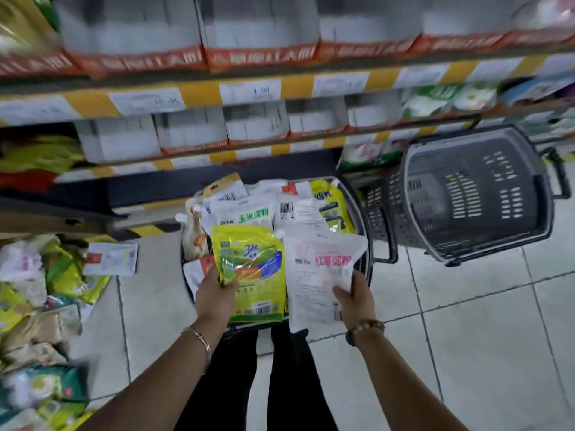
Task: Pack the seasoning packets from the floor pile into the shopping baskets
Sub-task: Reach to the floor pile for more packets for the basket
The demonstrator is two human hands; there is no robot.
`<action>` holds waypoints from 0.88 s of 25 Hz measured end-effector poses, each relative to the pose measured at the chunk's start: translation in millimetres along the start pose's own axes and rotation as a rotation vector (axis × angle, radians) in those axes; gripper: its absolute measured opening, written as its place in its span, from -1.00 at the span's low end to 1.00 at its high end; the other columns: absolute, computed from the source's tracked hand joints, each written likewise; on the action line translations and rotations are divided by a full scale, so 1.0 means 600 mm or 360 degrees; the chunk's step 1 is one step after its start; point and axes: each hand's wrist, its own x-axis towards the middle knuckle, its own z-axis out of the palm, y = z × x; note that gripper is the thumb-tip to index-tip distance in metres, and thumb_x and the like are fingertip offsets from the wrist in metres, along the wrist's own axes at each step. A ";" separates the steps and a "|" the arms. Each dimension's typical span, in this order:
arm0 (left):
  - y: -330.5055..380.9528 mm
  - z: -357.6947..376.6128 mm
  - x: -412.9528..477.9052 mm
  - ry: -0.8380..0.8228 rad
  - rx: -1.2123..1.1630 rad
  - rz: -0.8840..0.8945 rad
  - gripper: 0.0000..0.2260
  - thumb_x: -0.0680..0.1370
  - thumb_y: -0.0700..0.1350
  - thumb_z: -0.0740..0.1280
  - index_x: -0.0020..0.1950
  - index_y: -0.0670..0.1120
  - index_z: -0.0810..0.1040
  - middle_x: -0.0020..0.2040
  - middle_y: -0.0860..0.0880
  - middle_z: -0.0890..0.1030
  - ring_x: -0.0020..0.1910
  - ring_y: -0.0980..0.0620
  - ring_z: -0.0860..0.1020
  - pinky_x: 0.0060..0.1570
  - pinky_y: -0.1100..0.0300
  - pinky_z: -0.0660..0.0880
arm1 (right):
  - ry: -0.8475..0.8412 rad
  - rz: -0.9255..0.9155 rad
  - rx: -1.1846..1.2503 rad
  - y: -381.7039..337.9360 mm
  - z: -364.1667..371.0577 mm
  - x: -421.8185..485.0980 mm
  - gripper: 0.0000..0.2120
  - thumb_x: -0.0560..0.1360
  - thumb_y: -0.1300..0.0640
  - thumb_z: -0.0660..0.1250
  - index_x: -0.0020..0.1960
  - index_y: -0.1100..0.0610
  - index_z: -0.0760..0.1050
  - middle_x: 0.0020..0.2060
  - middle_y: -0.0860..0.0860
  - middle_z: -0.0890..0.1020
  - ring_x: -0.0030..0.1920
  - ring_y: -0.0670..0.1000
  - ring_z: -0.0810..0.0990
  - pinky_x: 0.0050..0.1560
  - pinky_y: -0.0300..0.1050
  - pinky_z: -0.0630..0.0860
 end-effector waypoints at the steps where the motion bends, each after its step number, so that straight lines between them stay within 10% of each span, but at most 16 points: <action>1: -0.010 0.020 0.016 0.0025 -0.0029 -0.0030 -0.71 0.53 -0.17 0.35 0.25 -0.10 0.51 0.12 -0.14 0.62 0.09 -0.19 0.54 -0.02 0.11 0.42 | -0.0026 0.0002 -0.0005 0.013 0.011 0.026 -0.68 0.48 0.36 0.28 0.22 0.23 0.42 -0.04 0.08 0.56 -0.02 0.09 0.53 -0.01 0.02 0.48; 7: -0.060 0.094 0.067 0.0319 -0.0266 -0.0166 -0.62 0.47 -0.23 0.33 0.28 -0.06 0.46 -0.05 0.00 0.60 0.00 -0.13 0.57 -0.10 0.19 0.39 | 0.0247 0.0051 0.0131 0.074 0.071 0.127 -0.69 0.48 0.35 0.24 0.22 0.24 0.42 -0.05 0.09 0.58 -0.12 0.04 0.51 -0.16 -0.17 0.40; 11: -0.067 0.119 0.062 0.0488 -0.0148 0.0207 -0.31 0.40 -0.28 0.42 0.49 -0.09 0.25 0.33 -0.16 0.39 0.34 -0.21 0.35 0.41 -0.08 0.22 | 0.0579 -0.0269 -0.0115 0.089 0.104 0.149 -0.48 0.44 0.37 0.26 0.39 0.27 0.28 0.29 0.26 0.38 0.25 0.20 0.42 0.21 -0.05 0.39; 13: -0.064 0.133 0.054 0.0360 0.0193 0.0395 -0.22 0.39 -0.10 0.50 0.52 -0.07 0.19 0.50 -0.25 0.11 0.49 -0.24 0.08 0.49 0.02 -0.12 | 0.0541 -0.0522 -0.0529 0.098 0.120 0.142 -0.41 0.47 0.22 0.29 0.45 0.23 0.20 0.41 0.31 0.20 0.39 0.30 0.23 0.34 0.13 0.24; 17: -0.044 0.160 0.067 0.0158 0.0439 0.0337 -0.04 0.35 0.28 0.41 0.55 0.11 -0.09 0.55 -0.16 -0.21 0.52 -0.19 -0.22 0.38 -0.29 -0.06 | 0.0252 -0.0549 -0.1042 0.109 0.130 0.153 -0.37 0.52 -0.26 -0.06 0.51 -0.03 -0.08 0.51 0.17 -0.08 0.50 0.22 -0.14 0.37 0.32 -0.21; 22: -0.018 0.162 0.103 0.0249 0.0409 0.0222 -0.08 0.40 0.37 0.26 0.56 0.06 -0.18 0.54 -0.19 -0.26 0.51 -0.19 -0.25 0.35 -0.37 -0.06 | 0.0367 -0.0401 -0.0911 0.083 0.112 0.226 -0.43 0.57 -0.17 0.03 0.52 -0.06 0.00 0.52 0.09 -0.02 0.51 0.11 -0.06 0.39 0.30 -0.17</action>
